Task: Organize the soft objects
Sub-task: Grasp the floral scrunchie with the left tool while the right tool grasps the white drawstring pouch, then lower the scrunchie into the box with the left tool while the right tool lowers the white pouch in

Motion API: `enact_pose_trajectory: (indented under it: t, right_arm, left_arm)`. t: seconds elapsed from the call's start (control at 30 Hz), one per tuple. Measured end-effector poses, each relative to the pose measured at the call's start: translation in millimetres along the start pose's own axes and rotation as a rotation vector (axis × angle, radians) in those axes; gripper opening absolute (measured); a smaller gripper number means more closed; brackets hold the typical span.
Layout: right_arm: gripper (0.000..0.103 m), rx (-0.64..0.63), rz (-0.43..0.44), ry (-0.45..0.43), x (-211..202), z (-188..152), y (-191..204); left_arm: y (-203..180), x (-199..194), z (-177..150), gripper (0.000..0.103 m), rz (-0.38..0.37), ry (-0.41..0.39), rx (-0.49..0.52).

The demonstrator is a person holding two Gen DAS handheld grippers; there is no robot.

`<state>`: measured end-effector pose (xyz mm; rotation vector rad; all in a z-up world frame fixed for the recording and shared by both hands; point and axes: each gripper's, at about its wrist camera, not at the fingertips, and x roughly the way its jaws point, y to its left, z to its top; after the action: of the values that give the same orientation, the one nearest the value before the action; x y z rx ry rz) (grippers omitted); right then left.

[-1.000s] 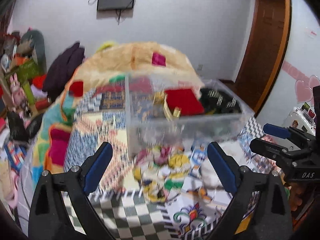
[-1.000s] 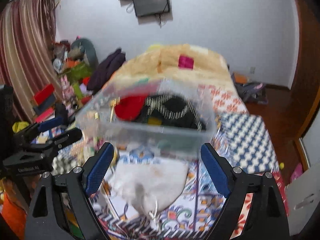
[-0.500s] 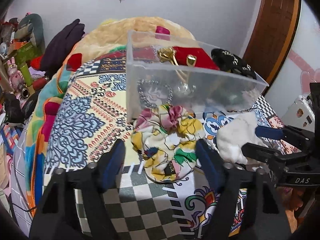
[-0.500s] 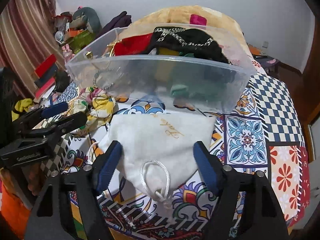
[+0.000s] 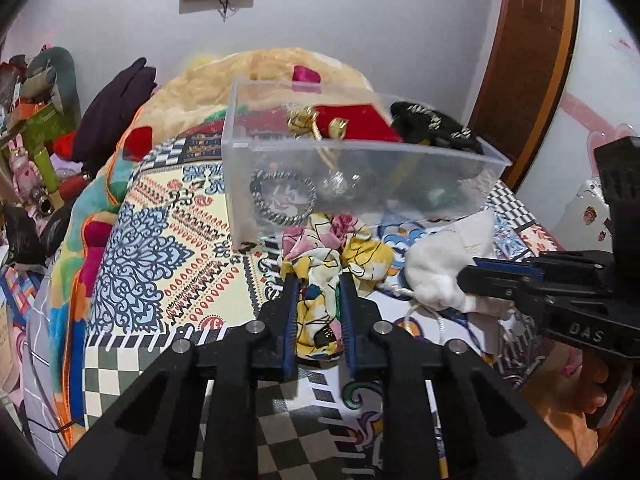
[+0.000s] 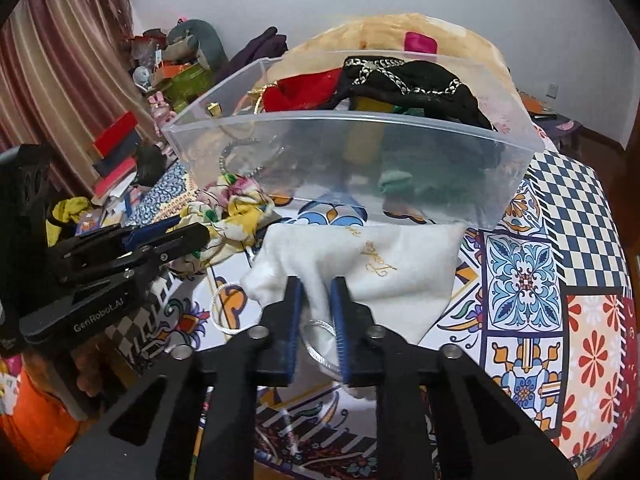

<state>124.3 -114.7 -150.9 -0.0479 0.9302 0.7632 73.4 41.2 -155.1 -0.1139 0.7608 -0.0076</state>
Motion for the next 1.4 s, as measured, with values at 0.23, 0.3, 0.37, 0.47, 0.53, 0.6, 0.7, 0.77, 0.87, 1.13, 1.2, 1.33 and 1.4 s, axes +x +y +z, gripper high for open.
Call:
enact_pose_trajectory:
  t: [0.23,0.3,0.37,0.47,0.53,0.6,0.7,0.77,0.87,1.13,1.2,1.33,1.4]
  right_arm:
    - [0.006,0.020,0.006,-0.078,-22,3,-2]
    - [0.006,0.015,-0.002,-0.102,-30,5,-1]
    - [0.006,0.013,-0.003,-0.125,-37,6,-1]
    - [0.006,0.008,-0.008,-0.173,-52,10,1]
    - [0.006,0.002,-0.016,-0.212,-64,15,2]
    - [0.006,-0.005,-0.026,-0.250,-76,20,4]
    - [0.006,-0.016,-0.047,-0.302,-88,31,6]
    - [0.006,-0.019,-0.055,-0.323,-92,38,8]
    - [0.006,-0.017,-0.062,-0.354,-95,50,7]
    - [0.006,-0.008,-0.072,-0.360,-76,75,4]
    - [0.006,-0.010,-0.078,-0.340,-65,79,3]
    - [0.006,-0.017,-0.097,-0.286,-45,81,-1]
    - [0.006,-0.016,-0.108,-0.259,-34,79,-5]
  left_arm:
    - [-9,-28,7,0.018,-0.021,-0.074,0.015]
    - [-10,-38,10,0.018,-0.026,-0.099,0.017]
    - [-11,-46,13,0.017,-0.030,-0.121,0.019]
    - [-10,-57,21,0.018,-0.030,-0.158,0.018]
    - [-8,-62,27,0.018,-0.028,-0.178,0.014]
    - [-7,-67,34,0.018,-0.028,-0.197,0.009]
    - [-5,-69,43,0.018,-0.020,-0.213,0.011]
    - [-3,-68,50,0.018,-0.022,-0.216,0.008]
    - [-1,-60,63,0.018,-0.022,-0.215,-0.008]
    - [3,-30,87,0.018,0.015,-0.189,-0.001]
    - [3,-20,89,0.018,0.023,-0.169,-0.001]
    - [6,4,91,0.018,0.019,-0.113,-0.006]
    - [6,14,91,0.018,0.013,-0.089,-0.009]
